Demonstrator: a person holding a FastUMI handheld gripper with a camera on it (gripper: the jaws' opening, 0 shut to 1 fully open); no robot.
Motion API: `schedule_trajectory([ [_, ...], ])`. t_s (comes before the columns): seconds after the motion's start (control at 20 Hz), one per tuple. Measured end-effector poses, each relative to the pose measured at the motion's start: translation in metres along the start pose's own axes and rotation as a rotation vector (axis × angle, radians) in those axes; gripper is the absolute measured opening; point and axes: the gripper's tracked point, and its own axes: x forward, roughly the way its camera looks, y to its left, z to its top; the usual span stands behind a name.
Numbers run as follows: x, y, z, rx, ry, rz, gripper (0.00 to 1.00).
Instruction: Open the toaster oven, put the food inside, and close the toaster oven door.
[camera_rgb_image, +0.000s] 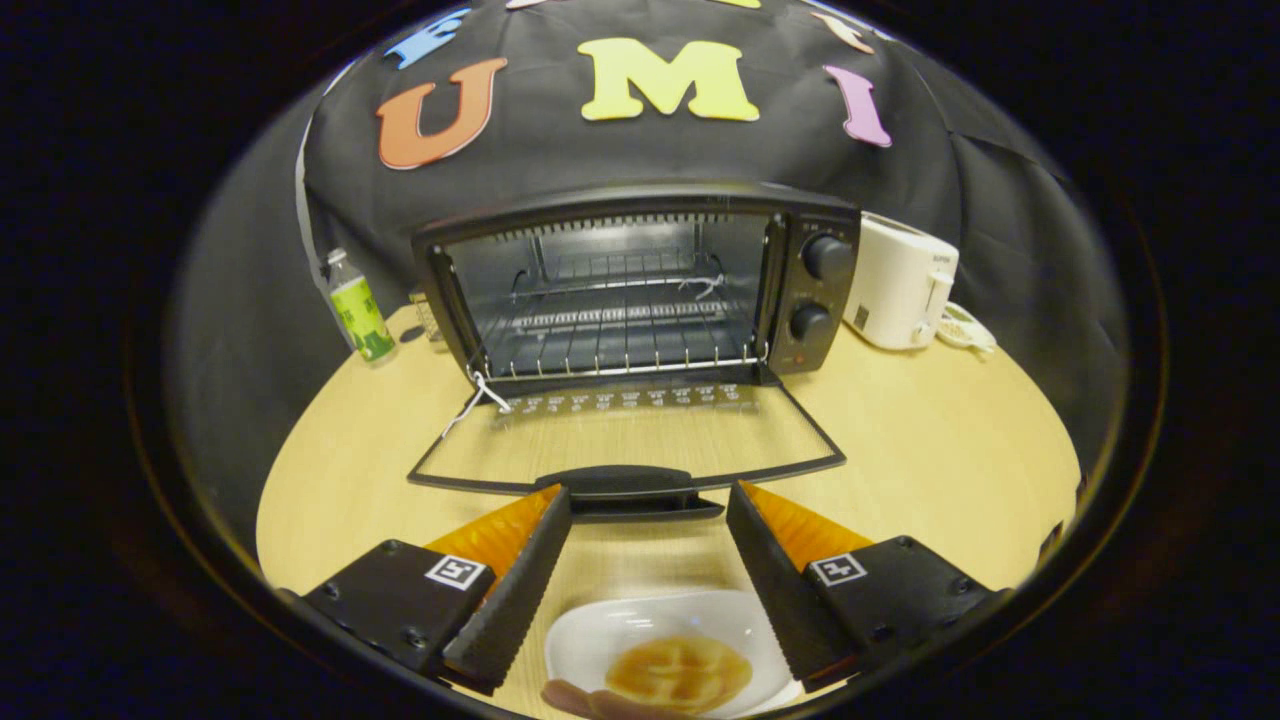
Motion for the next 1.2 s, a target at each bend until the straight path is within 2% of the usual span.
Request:
schedule_trajectory([
  [0.3, -0.001, 0.002, -0.007, 0.003, 0.013, 0.026, 1.00],
  [0.7, -0.073, -0.009, -0.031, -0.048, -0.050, 0.073, 1.00],
  [0.85, -0.098, -0.021, -0.047, -0.067, -0.085, 0.058, 1.00],
  [1.2, -0.124, -0.025, -0.082, -0.050, -0.151, 0.049, 1.00],
])
